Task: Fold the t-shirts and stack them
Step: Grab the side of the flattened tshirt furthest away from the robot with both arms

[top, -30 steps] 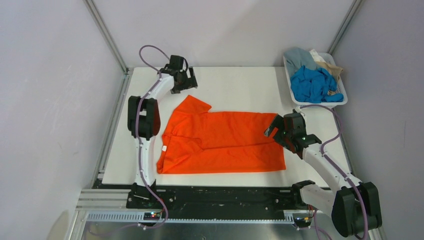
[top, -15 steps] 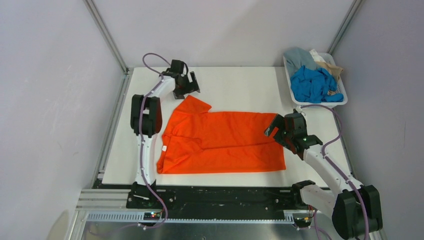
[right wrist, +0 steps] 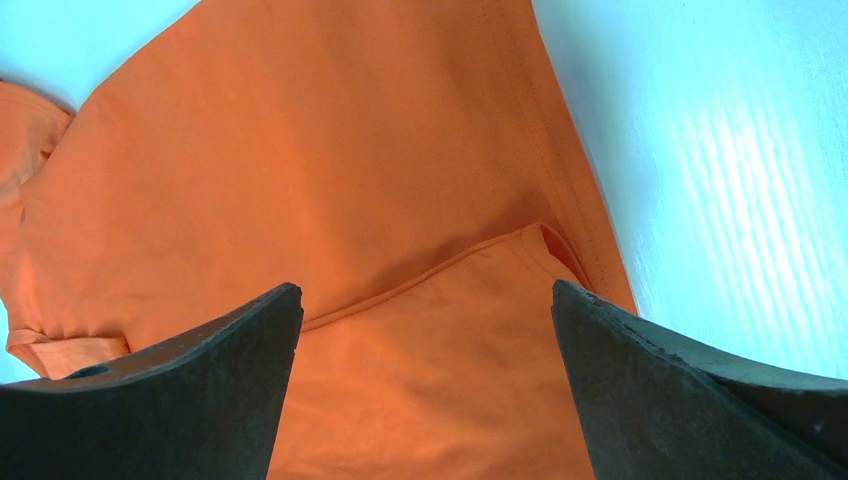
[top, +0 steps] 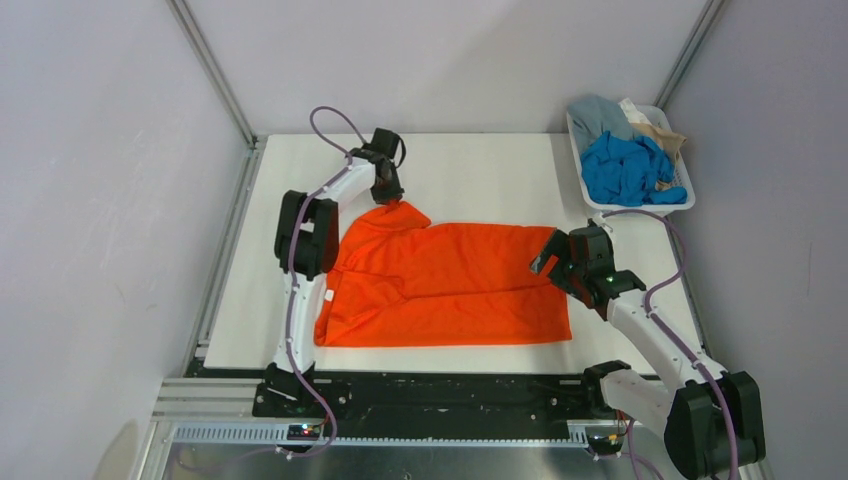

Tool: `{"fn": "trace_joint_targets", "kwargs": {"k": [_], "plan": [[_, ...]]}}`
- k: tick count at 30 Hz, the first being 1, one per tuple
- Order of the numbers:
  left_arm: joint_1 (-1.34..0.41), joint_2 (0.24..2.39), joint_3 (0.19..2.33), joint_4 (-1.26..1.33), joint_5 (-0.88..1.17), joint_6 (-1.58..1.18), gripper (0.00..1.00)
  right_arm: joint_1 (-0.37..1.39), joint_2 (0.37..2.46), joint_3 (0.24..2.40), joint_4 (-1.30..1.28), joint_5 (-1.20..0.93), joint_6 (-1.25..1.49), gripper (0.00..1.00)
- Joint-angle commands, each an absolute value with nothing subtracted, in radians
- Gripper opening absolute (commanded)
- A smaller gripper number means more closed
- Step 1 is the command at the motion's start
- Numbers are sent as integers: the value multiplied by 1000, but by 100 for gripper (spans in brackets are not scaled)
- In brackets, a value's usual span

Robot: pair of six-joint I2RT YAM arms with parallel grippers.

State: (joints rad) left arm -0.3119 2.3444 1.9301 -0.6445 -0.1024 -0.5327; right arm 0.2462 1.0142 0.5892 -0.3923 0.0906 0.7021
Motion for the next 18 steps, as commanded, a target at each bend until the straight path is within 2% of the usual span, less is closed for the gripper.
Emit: {"fn": "trace_joint_targets", "kwargs": {"k": [1, 6, 11, 18], "plan": [[-318, 2329, 1936, -739, -205, -540, 26, 244, 1007, 621, -380, 122, 676, 99], [-320, 2343, 1962, -747, -215, -499, 2, 243, 1062, 637, -340, 122, 658, 99], [-336, 2320, 1955, -746, -262, -442, 0, 242, 1158, 729, -337, 171, 619, 100], [-344, 2207, 1909, -724, -235, -392, 0, 236, 1427, 972, -399, 268, 585, 99]]}}
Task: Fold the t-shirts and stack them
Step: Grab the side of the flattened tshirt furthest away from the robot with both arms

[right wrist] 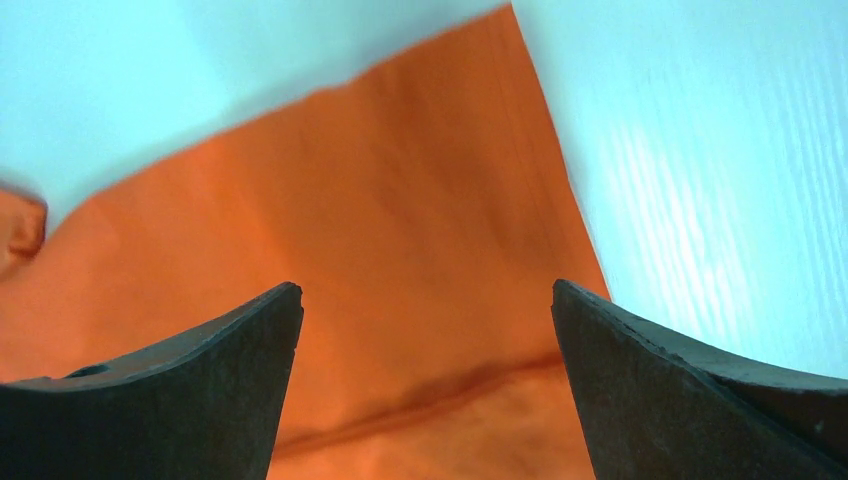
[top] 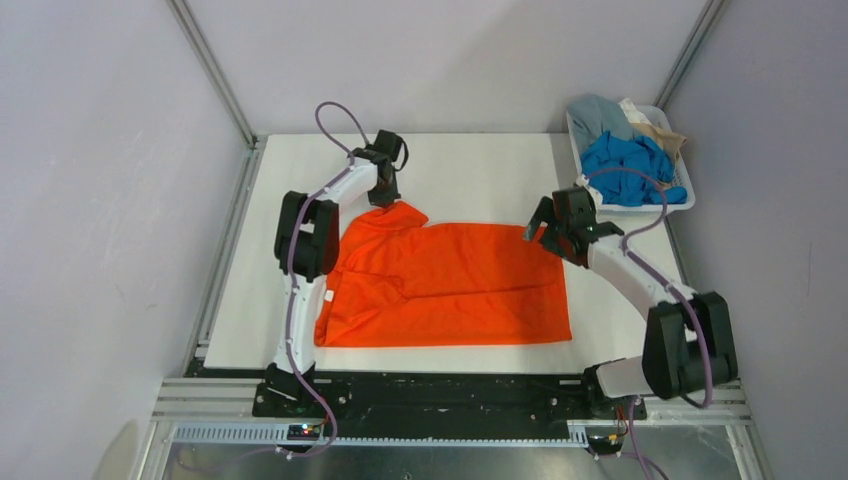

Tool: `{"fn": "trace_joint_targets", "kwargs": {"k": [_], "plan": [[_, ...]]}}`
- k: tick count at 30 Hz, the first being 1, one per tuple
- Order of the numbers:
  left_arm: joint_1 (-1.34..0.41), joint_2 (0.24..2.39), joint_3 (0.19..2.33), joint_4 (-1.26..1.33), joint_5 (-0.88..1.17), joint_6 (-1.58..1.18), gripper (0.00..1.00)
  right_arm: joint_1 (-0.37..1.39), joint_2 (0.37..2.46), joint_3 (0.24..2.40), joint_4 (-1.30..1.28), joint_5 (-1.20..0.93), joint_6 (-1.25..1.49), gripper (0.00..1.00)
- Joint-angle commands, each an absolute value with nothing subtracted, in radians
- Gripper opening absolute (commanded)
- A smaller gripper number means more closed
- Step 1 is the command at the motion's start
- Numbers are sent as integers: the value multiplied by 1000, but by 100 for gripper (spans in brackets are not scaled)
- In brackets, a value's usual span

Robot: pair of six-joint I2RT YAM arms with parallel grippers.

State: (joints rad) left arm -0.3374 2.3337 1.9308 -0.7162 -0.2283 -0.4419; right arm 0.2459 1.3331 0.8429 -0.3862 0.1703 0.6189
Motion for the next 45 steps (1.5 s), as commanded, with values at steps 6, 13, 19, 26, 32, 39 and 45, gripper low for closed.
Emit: {"fn": "trace_joint_targets", "kwargs": {"k": [6, 13, 19, 26, 32, 39, 45], "plan": [[-344, 2118, 1811, -684, -184, -405, 0, 226, 1605, 1132, -419, 366, 597, 98], [-344, 2043, 1678, -613, -129, -427, 0, 208, 1841, 1353, -515, 418, 611, 93], [-344, 1991, 1589, -564, -82, -446, 0, 200, 1998, 1515, -628, 444, 634, 91], [-344, 1903, 1491, -525, -94, -457, 0, 199, 2111, 1638, -775, 461, 665, 84], [-344, 1849, 1436, -499, -76, -465, 0, 199, 2053, 1531, -778, 478, 707, 74], [-344, 1784, 1370, -478, -72, -471, 0, 198, 2037, 1483, -761, 469, 721, 57], [-344, 1737, 1325, -465, -73, -470, 0, 200, 2018, 1460, -692, 444, 706, 16]]}}
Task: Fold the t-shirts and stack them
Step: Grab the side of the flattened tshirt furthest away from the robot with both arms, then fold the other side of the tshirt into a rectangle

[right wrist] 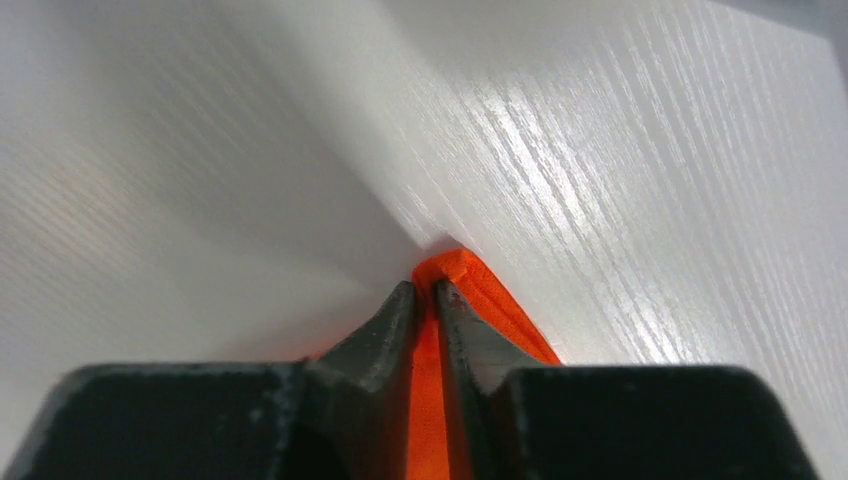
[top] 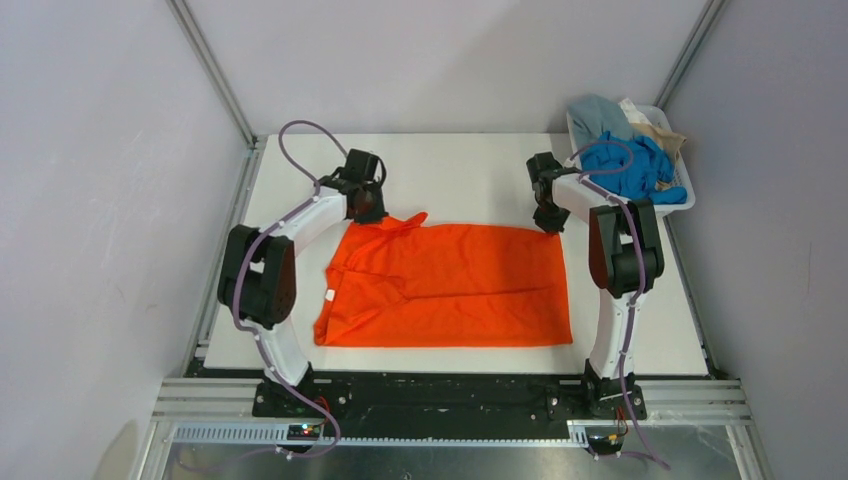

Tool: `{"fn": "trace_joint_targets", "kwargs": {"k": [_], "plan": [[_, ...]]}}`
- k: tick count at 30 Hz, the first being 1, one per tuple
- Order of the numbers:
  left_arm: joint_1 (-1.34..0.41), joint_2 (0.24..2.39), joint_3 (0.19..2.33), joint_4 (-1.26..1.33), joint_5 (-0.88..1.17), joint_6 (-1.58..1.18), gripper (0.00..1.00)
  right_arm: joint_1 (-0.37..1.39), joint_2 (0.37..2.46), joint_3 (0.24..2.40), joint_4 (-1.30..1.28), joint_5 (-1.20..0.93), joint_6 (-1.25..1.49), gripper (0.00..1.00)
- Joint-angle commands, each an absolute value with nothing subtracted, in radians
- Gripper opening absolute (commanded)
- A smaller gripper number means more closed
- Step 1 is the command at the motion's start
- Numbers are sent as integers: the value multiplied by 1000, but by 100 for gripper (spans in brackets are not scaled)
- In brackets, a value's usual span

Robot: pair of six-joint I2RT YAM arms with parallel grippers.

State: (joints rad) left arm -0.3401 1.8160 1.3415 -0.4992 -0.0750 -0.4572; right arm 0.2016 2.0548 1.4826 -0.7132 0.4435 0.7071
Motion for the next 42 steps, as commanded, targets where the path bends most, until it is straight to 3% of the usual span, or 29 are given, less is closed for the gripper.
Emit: {"fn": "trace_joint_targets", "kwargs": {"k": [1, 4, 16, 29, 42], "plan": [[-344, 1725, 1320, -462, -73, -470, 0, 201, 2009, 1459, -682, 439, 698, 13], [-344, 1702, 1300, -456, -71, -471, 0, 219, 1980, 1451, -665, 454, 679, 0], [-379, 1482, 1070, -421, -92, -520, 0, 312, 1757, 1315, -694, 502, 701, 0], [-429, 1011, 688, -423, -121, -652, 0, 349, 1527, 1139, -718, 527, 715, 0], [-430, 747, 590, -600, -111, -738, 0, 336, 1481, 1040, -648, 489, 662, 1]]}}
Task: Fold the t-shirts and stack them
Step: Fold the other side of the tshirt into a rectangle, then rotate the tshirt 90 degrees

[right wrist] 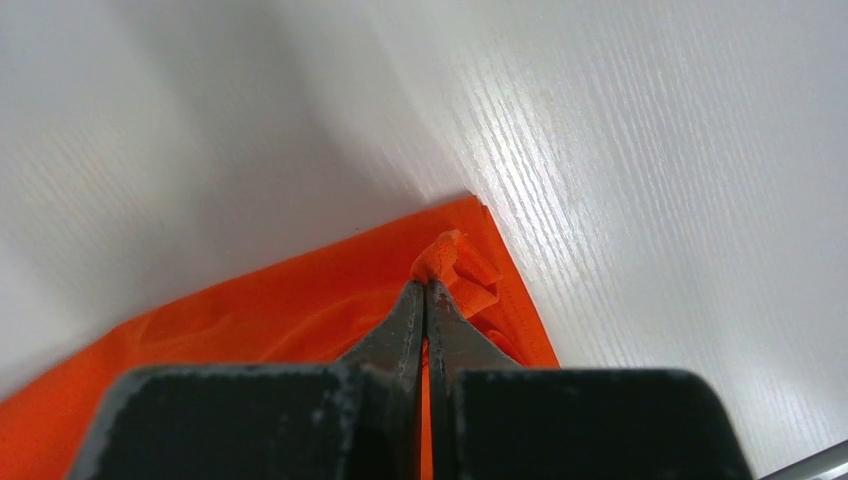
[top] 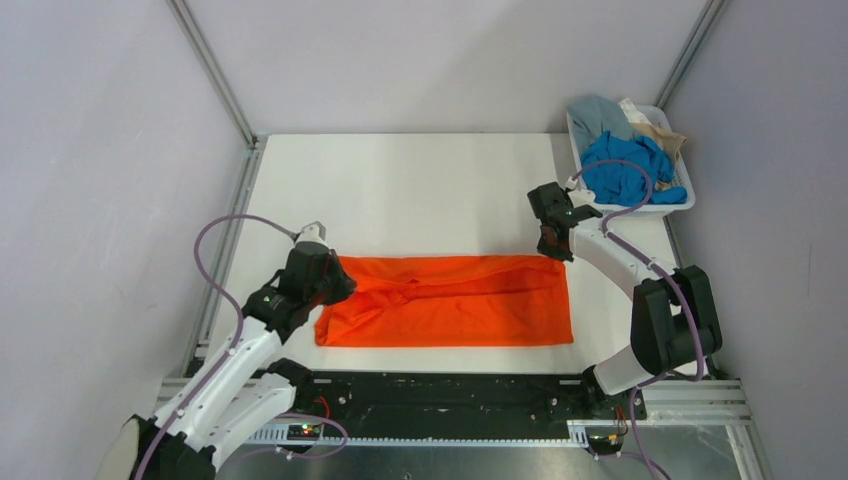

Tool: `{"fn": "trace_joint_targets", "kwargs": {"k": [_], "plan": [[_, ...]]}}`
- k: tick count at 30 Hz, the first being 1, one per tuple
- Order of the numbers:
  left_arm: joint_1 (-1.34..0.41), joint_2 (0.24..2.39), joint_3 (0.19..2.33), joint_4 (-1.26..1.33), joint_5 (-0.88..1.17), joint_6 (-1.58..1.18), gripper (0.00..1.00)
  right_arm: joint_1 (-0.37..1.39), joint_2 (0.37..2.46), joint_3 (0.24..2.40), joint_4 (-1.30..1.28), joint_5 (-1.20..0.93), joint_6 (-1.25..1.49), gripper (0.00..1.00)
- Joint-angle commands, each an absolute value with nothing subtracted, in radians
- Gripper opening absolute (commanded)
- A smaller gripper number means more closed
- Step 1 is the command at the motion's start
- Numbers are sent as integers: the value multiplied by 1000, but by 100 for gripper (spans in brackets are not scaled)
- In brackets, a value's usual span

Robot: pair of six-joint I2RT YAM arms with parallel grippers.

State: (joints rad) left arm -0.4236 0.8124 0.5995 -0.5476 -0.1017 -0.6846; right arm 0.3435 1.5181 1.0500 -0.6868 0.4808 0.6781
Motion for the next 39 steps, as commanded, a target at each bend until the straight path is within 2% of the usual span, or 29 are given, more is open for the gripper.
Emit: {"fn": "trace_joint_targets", "kwargs": {"k": [1, 12, 14, 15, 16, 17, 18, 19, 24, 26, 29, 35, 39], "plan": [[-430, 729, 587, -608, -113, -742, 0, 335, 1481, 1037, -646, 491, 660, 1], [-432, 666, 488, -666, -32, -802, 2, 339, 1460, 971, -627, 522, 654, 7], [-436, 641, 483, -701, -12, -814, 11, 348, 1432, 962, -683, 555, 668, 23], [-438, 630, 481, -716, -10, -829, 31, 354, 1419, 950, -714, 572, 705, 34], [-443, 602, 481, -746, -8, -839, 49, 370, 1386, 940, -776, 611, 732, 51], [-445, 589, 485, -769, -8, -854, 75, 380, 1367, 915, -813, 656, 800, 62], [-447, 558, 491, -777, -8, -858, 84, 399, 1321, 900, -879, 675, 832, 67], [-448, 541, 502, -789, -8, -863, 96, 406, 1296, 871, -935, 703, 888, 75], [-450, 518, 611, -794, -57, -808, 100, 411, 1130, 829, -919, 661, 871, 90], [-450, 577, 670, -791, -91, -785, 100, 412, 1088, 815, -780, 527, 714, 92], [-449, 730, 727, -735, -108, -766, 100, 406, 1061, 768, -457, 169, 566, 98], [-451, 1079, 714, -438, 75, -751, 100, 404, 1251, 774, -160, -134, 462, 99], [-448, 1289, 729, -343, 96, -748, 100, 403, 1387, 812, -188, -136, 455, 98]]}}
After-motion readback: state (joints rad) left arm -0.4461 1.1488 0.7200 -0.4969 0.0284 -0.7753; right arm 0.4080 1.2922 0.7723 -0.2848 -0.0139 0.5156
